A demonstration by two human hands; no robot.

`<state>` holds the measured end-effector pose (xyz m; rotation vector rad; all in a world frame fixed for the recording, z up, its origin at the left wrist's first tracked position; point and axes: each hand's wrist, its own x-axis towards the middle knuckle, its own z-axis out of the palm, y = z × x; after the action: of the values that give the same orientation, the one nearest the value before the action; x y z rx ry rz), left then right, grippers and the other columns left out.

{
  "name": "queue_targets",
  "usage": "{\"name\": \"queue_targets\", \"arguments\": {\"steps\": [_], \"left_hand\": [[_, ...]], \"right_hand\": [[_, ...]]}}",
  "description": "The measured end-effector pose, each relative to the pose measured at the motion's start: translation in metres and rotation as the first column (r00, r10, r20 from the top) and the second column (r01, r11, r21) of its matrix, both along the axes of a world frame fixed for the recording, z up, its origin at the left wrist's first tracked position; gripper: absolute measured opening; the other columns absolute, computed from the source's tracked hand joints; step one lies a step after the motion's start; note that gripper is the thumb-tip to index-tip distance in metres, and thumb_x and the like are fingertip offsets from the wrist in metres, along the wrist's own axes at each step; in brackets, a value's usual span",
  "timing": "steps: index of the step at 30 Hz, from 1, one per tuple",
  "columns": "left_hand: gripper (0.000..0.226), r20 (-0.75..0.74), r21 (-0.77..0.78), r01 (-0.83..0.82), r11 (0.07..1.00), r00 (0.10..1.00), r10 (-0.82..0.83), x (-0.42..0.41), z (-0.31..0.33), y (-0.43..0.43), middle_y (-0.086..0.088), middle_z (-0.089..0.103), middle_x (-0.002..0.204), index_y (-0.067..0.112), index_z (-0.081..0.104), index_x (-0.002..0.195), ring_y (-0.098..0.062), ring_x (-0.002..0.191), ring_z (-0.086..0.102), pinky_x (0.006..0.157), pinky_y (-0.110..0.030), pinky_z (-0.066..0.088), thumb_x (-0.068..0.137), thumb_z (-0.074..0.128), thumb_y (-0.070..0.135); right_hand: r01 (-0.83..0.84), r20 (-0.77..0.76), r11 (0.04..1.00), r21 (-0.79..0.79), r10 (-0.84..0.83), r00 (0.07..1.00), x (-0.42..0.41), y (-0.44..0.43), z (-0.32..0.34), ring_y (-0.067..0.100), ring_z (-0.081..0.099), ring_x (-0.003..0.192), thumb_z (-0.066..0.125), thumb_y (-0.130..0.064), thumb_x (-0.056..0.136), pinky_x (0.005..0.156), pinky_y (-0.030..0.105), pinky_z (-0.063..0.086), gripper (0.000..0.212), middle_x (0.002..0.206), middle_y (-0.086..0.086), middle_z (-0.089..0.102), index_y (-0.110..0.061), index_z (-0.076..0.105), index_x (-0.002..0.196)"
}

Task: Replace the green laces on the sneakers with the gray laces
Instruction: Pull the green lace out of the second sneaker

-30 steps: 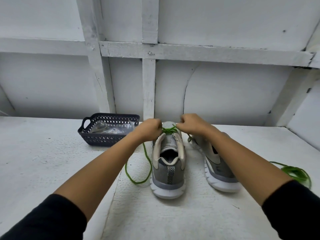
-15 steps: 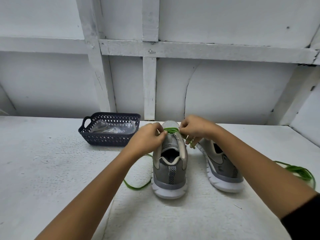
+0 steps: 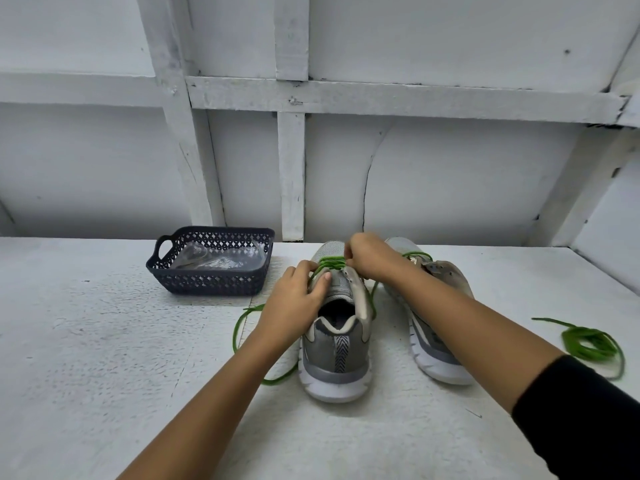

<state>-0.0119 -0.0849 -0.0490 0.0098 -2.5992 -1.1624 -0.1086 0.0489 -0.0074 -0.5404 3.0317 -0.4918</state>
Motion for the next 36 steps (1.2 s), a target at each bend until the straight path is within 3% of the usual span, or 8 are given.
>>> {"name": "queue_targets", "arguments": {"steps": [4,11,15,19,22,28,32,36], "left_hand": [[0.032,0.0,0.081,0.022,0.997,1.0,-0.022,-0.003,-0.006,-0.002,-0.006,0.056,0.106,0.02,0.051,0.118,-0.021,0.101,0.054,0.088,-0.036,0.044,0.093,0.05,0.04],[0.033,0.014,0.164,0.034,0.986,0.999,-0.037,-0.006,-0.012,-0.004,-0.004,0.055,0.11,0.022,0.049,0.12,-0.016,0.103,0.054,0.092,-0.038,0.045,0.093,0.05,0.04],[0.028,0.028,0.162,0.05,0.985,0.998,-0.056,-0.008,-0.014,-0.004,-0.004,0.058,0.108,0.023,0.053,0.114,-0.015,0.102,0.055,0.091,-0.039,0.045,0.093,0.049,0.041],[0.029,0.031,0.168,0.055,0.984,0.998,-0.061,-0.008,-0.013,-0.005,-0.003,0.057,0.109,0.022,0.053,0.115,-0.015,0.103,0.054,0.091,-0.036,0.045,0.093,0.048,0.041],[0.028,0.03,0.167,0.058,0.984,0.997,-0.064,-0.007,-0.012,-0.005,-0.003,0.057,0.11,0.023,0.053,0.115,-0.015,0.103,0.055,0.09,-0.037,0.046,0.094,0.048,0.041],[0.028,0.039,0.175,0.069,0.982,0.996,-0.077,-0.007,-0.013,-0.004,-0.002,0.057,0.112,0.024,0.052,0.116,-0.015,0.105,0.054,0.093,-0.037,0.045,0.094,0.047,0.041],[0.031,0.005,0.166,0.061,0.984,0.998,-0.063,-0.004,-0.01,-0.002,0.002,0.045,0.117,0.024,0.053,0.125,-0.008,0.103,0.047,0.093,-0.022,0.035,0.095,0.049,0.034],[0.027,0.001,0.188,0.076,0.979,0.997,-0.078,-0.004,-0.011,-0.003,0.0,0.049,0.117,0.028,0.058,0.12,-0.011,0.106,0.051,0.097,-0.024,0.037,0.095,0.048,0.033]], "right_hand": [[-0.046,-0.003,0.994,0.097,0.047,0.999,0.002,-0.005,0.005,0.032,0.055,0.081,0.043,0.003,0.086,0.062,0.033,0.038,0.016,0.085,0.021,0.057,0.002,0.051,0.072],[0.029,-0.044,0.996,-0.088,-0.033,0.998,0.001,-0.008,-0.003,0.034,0.057,0.078,0.04,-0.001,0.091,0.058,0.031,0.034,0.006,0.09,0.023,0.059,-0.006,0.037,0.089],[0.137,0.15,0.981,-0.139,-0.116,0.982,-0.003,-0.001,0.002,0.022,0.053,0.048,0.052,-0.013,0.091,0.045,0.023,0.043,0.037,0.055,0.01,0.05,-0.006,0.044,0.056],[0.185,0.26,0.954,-0.236,-0.121,0.958,-0.002,0.003,0.002,0.029,0.059,0.066,0.049,-0.001,0.084,0.064,0.038,0.058,0.017,0.068,0.017,0.054,-0.001,0.055,0.068],[0.193,0.419,0.919,-0.345,-0.034,0.907,-0.003,0.01,0.005,0.021,0.053,0.062,0.046,0.005,0.086,0.051,0.026,0.056,0.018,0.074,0.014,0.053,-0.004,0.057,0.075],[0.134,0.178,0.964,-0.228,-0.095,0.979,-0.001,0.008,0.002,0.029,0.062,0.067,0.05,-0.001,0.09,0.042,0.016,0.044,0.02,0.065,0.01,0.057,-0.005,0.056,0.071],[0.149,0.001,0.961,-0.235,-0.153,0.988,-0.001,0.0,0.005,0.025,0.052,0.052,0.035,0.002,0.093,0.043,0.029,0.043,0.009,0.083,0.015,0.054,-0.005,0.039,0.097],[0.162,0.177,0.964,-0.212,-0.126,0.976,-0.003,0.0,0.009,0.036,0.064,0.063,0.034,-0.006,0.097,0.056,0.036,0.052,0.019,0.093,0.029,0.064,0.001,0.052,0.101]]}}
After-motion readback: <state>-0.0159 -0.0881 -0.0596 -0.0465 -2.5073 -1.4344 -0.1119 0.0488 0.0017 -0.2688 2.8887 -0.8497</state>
